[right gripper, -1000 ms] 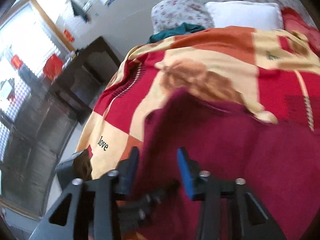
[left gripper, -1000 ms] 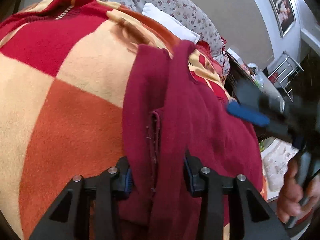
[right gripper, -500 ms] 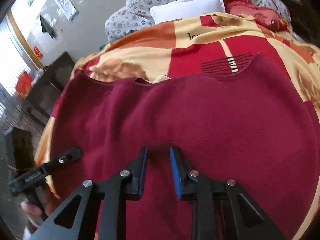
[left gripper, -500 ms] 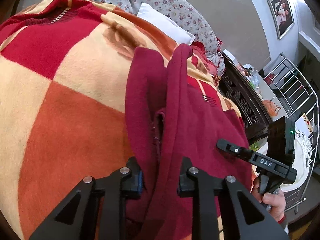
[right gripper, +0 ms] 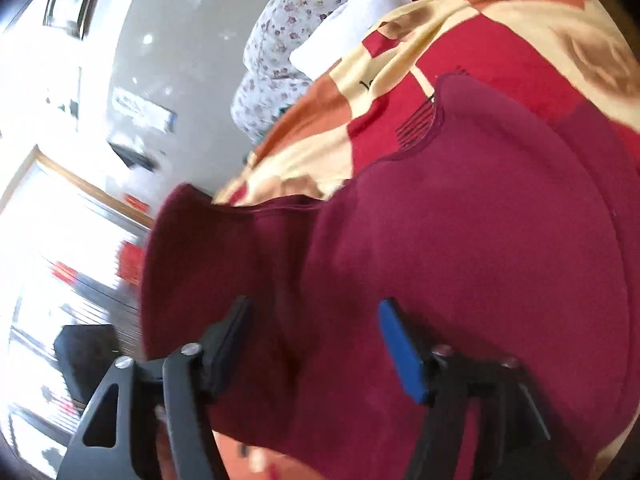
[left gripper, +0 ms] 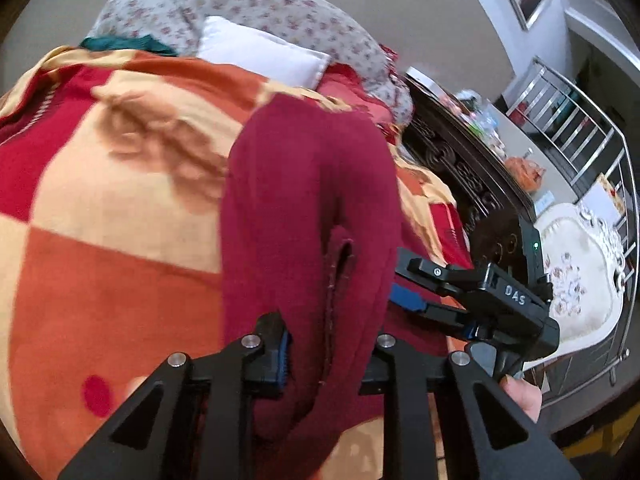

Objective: Fold small clothes

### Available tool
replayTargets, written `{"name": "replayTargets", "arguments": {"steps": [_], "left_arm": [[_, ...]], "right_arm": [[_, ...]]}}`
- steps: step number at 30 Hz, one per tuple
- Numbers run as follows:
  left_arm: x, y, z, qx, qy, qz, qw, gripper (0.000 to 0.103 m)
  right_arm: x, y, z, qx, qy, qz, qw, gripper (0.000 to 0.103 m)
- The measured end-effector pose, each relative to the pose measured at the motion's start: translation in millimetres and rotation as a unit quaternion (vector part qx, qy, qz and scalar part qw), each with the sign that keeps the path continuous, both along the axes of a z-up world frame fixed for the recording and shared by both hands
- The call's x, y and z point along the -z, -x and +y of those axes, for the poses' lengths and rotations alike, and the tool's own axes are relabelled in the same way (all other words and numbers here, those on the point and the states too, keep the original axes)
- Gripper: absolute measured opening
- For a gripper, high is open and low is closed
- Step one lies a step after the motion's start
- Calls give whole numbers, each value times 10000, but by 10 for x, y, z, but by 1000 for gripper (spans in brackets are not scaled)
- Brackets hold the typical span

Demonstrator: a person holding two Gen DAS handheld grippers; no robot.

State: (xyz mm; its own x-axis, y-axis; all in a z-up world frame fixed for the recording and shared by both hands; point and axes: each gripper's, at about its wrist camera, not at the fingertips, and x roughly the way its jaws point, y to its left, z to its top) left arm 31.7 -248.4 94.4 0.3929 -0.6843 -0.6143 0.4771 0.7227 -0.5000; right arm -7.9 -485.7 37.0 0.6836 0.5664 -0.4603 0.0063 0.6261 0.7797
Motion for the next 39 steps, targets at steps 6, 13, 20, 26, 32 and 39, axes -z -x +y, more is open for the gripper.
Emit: {"name": "replayTargets", "arguments": {"steps": [6, 13, 20, 26, 32, 39], "left_arm": [[187, 122, -620, 338, -192, 69, 9992, 21], [416, 298, -847, 436, -481, -102, 9978, 29], [125, 760, -669, 724, -772, -581, 9927, 66], [130, 911, -143, 177, -1146, -1020, 9880, 76], [399, 660, -5, 24, -764, -210, 9969, 76], [229, 799, -515, 696, -655, -661, 9932, 76]], "right_arm": [[-52, 176, -350, 448, -1071, -280, 9928, 81], [83, 284, -501, 445, -1940, -440, 9790, 85], [-63, 163, -239, 63, -687, -190, 9974, 86], [-68, 95, -61, -21, 487, -206, 9986, 42], [-56, 131, -80, 271, 805, -443, 9954, 18], [-587, 172, -152, 396, 1986, -911, 9750, 16]]}}
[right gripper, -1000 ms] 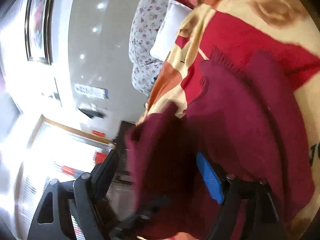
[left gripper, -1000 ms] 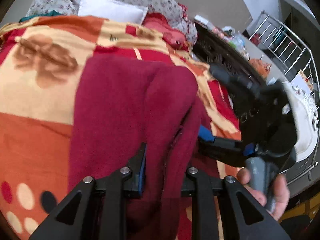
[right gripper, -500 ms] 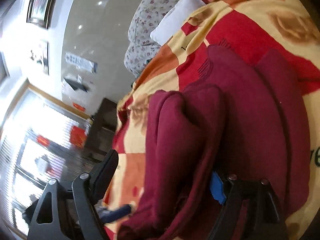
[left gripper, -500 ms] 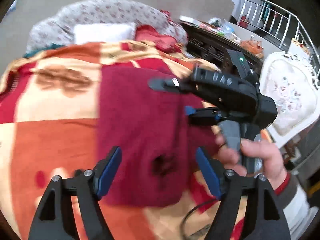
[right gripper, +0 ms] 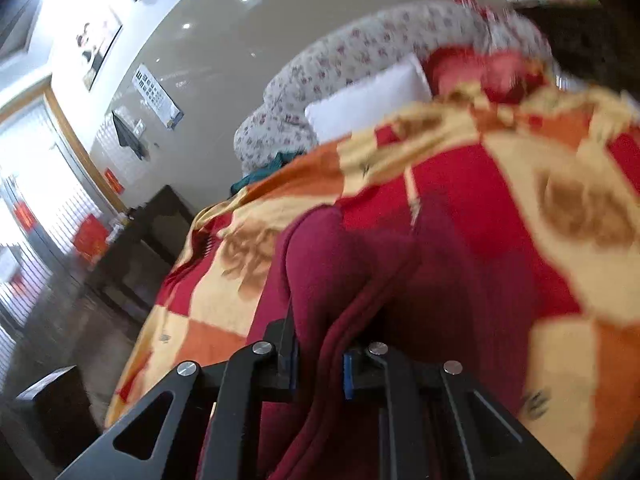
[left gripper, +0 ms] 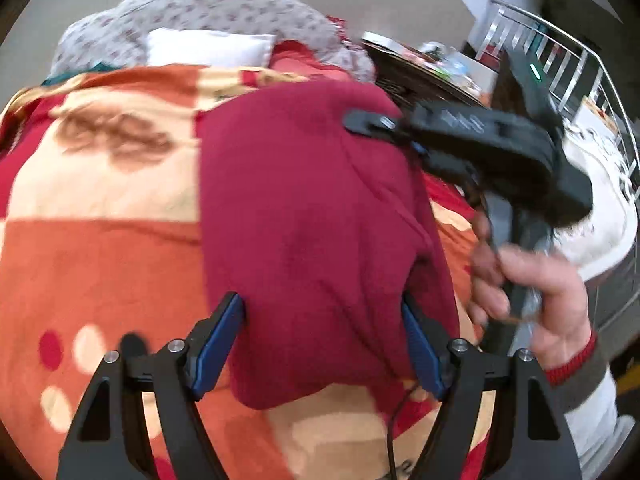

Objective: Fold small clothes

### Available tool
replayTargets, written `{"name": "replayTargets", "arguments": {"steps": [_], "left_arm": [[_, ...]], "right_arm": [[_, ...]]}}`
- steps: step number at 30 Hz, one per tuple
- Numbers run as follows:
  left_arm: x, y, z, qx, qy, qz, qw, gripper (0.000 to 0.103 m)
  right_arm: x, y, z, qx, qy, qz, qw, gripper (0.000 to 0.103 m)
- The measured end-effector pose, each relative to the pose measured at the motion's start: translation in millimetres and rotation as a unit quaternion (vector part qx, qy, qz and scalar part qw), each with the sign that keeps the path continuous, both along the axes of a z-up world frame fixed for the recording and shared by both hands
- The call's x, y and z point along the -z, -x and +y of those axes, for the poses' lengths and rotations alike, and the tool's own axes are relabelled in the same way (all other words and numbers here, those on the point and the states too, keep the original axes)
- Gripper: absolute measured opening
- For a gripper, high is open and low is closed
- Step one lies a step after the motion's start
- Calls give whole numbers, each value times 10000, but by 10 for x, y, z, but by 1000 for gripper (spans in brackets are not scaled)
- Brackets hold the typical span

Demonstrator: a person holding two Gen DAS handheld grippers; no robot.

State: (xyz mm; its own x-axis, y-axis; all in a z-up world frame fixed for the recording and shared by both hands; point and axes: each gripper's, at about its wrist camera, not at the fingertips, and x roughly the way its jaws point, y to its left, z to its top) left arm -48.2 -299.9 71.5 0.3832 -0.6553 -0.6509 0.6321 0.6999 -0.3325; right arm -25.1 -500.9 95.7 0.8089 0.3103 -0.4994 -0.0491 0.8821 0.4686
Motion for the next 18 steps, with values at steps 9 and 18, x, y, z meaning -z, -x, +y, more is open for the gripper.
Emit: {"name": "replayTargets", "arguments": {"steps": [9, 18], "left_arm": [[113, 32, -333, 200, -194, -55, 9996, 76], [-22, 142, 108, -149, -440, -368, 9982, 78]], "right_arm": [[348, -394, -185, 532, 1798, 610, 9804, 16], [-1, 142, -390, 416, 408, 416, 9974, 35]]}}
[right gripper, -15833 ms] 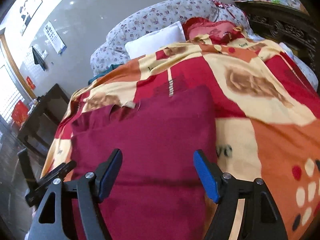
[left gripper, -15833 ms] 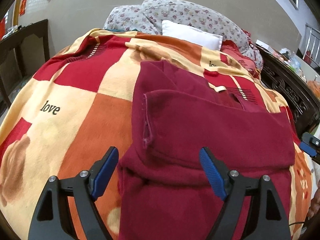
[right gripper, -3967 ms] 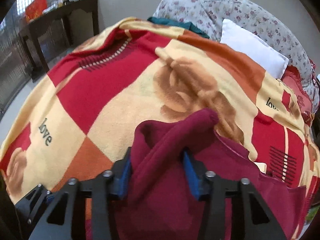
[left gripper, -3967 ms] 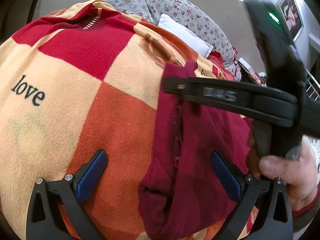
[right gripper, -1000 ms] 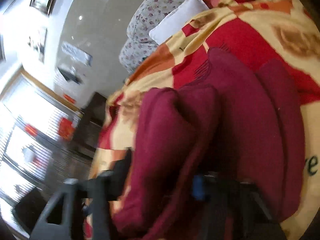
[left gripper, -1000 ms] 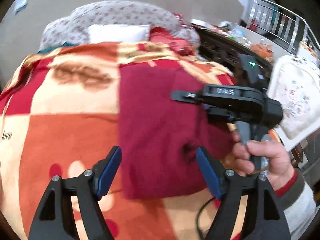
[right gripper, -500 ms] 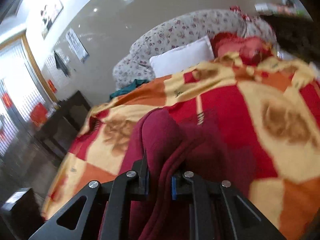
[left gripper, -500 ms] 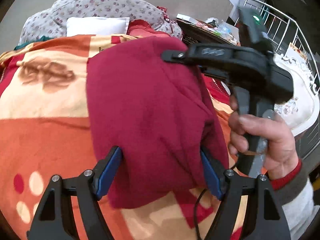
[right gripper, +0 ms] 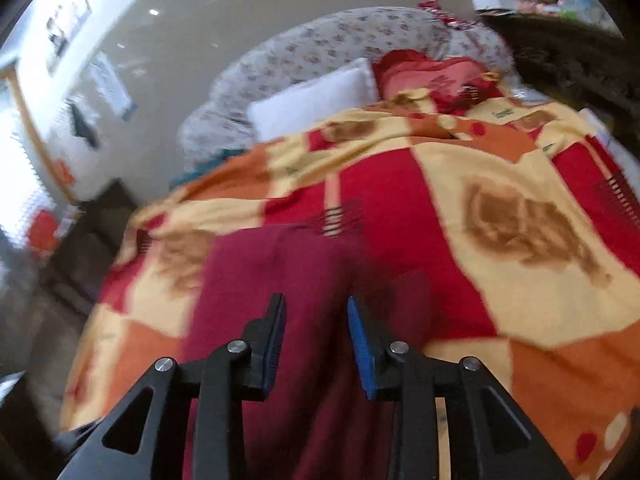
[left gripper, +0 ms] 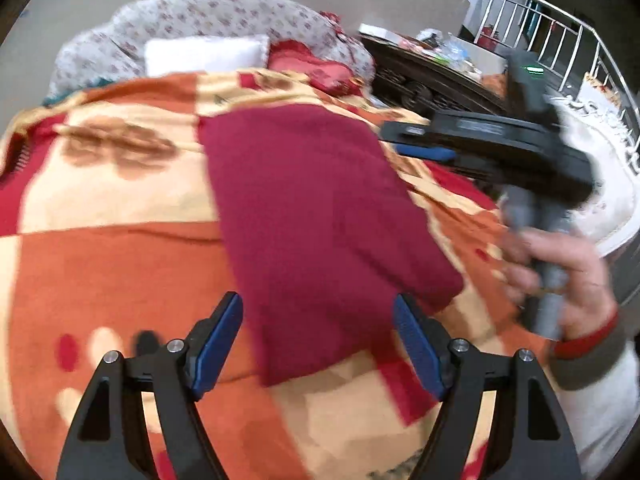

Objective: Fold small clothes

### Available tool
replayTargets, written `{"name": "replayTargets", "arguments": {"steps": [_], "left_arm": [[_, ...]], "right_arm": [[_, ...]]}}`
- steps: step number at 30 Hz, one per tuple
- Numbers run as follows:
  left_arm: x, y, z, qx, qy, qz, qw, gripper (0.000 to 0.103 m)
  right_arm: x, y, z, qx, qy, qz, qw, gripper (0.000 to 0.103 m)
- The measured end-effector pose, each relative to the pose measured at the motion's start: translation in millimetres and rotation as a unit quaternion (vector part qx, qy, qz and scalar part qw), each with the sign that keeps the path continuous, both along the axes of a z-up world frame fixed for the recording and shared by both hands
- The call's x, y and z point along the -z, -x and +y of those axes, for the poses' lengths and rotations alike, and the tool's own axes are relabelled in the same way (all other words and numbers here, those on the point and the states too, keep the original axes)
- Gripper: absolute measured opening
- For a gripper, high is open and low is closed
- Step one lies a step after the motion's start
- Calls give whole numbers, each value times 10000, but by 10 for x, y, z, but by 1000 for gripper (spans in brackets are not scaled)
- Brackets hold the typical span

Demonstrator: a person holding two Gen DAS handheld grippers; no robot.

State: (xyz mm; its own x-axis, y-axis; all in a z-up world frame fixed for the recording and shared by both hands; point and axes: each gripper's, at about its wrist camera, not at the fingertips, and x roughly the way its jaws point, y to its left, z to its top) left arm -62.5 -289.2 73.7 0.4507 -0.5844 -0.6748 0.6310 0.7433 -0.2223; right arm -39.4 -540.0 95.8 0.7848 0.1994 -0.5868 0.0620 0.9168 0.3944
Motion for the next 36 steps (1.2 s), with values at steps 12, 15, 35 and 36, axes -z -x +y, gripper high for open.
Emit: {"name": "replayTargets", "arguments": {"steps": [12, 15, 35, 36], "left_arm": [[341, -114, -85, -193, -354, 142, 9991, 79], [442, -131, -141, -198, -421, 193, 9987, 79], [249, -213, -130, -727, -461, -139, 9962, 79], [262, -229, -142, -734, -459, -122, 9962, 79]], "right_arm": [[286, 459, 729, -462, 1892, 696, 9784, 29], [483, 507, 588, -426, 1751, 830, 9801, 26], [186, 580, 692, -296, 974, 229, 9945, 29], [220, 542, 657, -185, 1006, 261, 9944, 29]]}}
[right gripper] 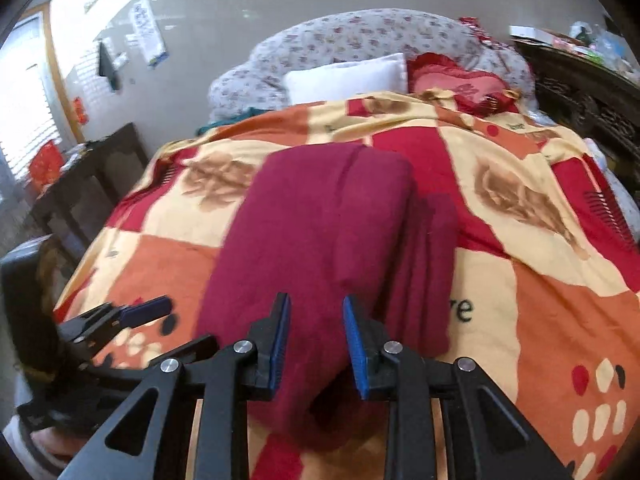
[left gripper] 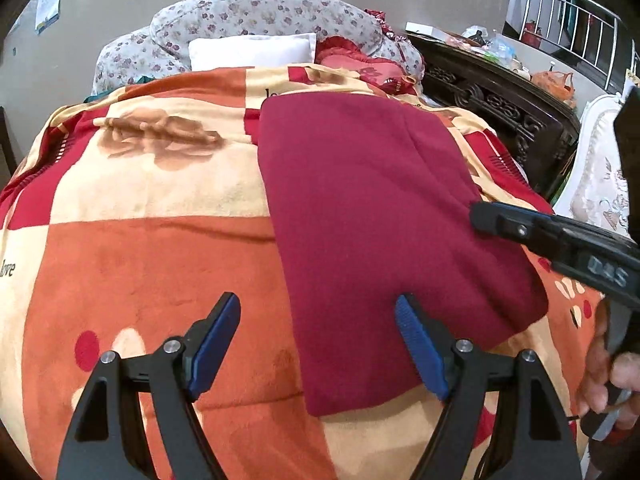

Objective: Fold small clothes

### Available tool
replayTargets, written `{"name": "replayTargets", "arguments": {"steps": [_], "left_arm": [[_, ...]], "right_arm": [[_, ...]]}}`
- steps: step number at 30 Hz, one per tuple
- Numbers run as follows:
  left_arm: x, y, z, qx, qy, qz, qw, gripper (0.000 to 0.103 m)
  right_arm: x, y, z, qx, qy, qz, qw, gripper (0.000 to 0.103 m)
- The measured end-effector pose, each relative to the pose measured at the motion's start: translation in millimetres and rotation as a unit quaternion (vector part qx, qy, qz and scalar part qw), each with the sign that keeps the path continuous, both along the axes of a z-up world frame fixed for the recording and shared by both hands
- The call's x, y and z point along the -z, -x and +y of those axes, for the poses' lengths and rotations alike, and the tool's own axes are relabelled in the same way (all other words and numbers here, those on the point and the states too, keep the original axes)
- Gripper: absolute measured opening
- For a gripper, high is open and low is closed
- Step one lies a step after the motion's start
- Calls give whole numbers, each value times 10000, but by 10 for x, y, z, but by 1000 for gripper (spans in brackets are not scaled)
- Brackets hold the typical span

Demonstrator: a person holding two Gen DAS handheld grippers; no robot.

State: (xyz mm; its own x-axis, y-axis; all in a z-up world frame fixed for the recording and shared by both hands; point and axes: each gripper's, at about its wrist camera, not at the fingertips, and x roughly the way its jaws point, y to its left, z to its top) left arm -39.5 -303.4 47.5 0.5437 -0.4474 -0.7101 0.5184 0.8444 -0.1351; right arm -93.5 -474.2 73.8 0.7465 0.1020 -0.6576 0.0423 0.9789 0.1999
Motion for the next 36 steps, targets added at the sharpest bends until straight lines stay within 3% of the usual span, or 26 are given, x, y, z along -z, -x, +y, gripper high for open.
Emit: {"name": "replayTargets", "arguments": {"steps": [3, 8, 13, 14, 15, 16, 17, 25, 28, 29, 30, 31, 33, 36], "left_arm": [[43, -41, -25, -19, 64, 63, 10000, 83], [105, -96, -57, -11, 52, 140, 9999, 86], [62, -225, 72, 7, 560, 406, 9976, 93], [59, -273, 111, -47, 727, 479, 9962, 96], [64, -332, 146, -103, 906, 576, 9942, 97], [75, -395, 169, -120, 1064, 695, 9918, 97], [91, -465, 178, -121, 1188, 827, 9894, 97], [291, -867, 24, 63, 1555, 1412, 9777, 97], [391, -938, -20, 116, 1750, 1556, 9721, 97], [391, -935, -38, 158, 1757, 1493, 9729, 96], [379, -925, -51, 208, 1744, 1447, 9738, 90], [364, -909, -61, 322, 1779, 1453, 9727, 66], [273, -853, -76, 438, 1711, 1416, 9740, 59], [104, -689, -4, 516, 1579, 1257, 9781, 47]], "right_arm": [[131, -130, -195, 318, -146, 162, 9993, 29], [348, -209, -416, 272, -804, 268, 9960, 27], [251, -36, -497, 285, -1231, -76, 9920, 37], [243, -12, -531, 330, -1345, -114, 9903, 55], [238, 1, -567, 403, -1403, -138, 9892, 85], [237, 9, -611, 515, -1401, -156, 9887, 95], [240, 13, -659, 660, -1332, -176, 9887, 99], [437, -339, -833, 289, -1883, 9, 9817, 99], [478, -437, -761, 71, -1782, -78, 9839, 98], [474, -449, -727, 49, -1663, -70, 9860, 92], [467, -457, -672, 35, -1470, -43, 9891, 77], [471, -448, -650, -3, -1447, -41, 9895, 72], [460, -417, -654, 25, -1590, -70, 9872, 55], [353, -317, -626, -24, -1732, -185, 9847, 47]]}}
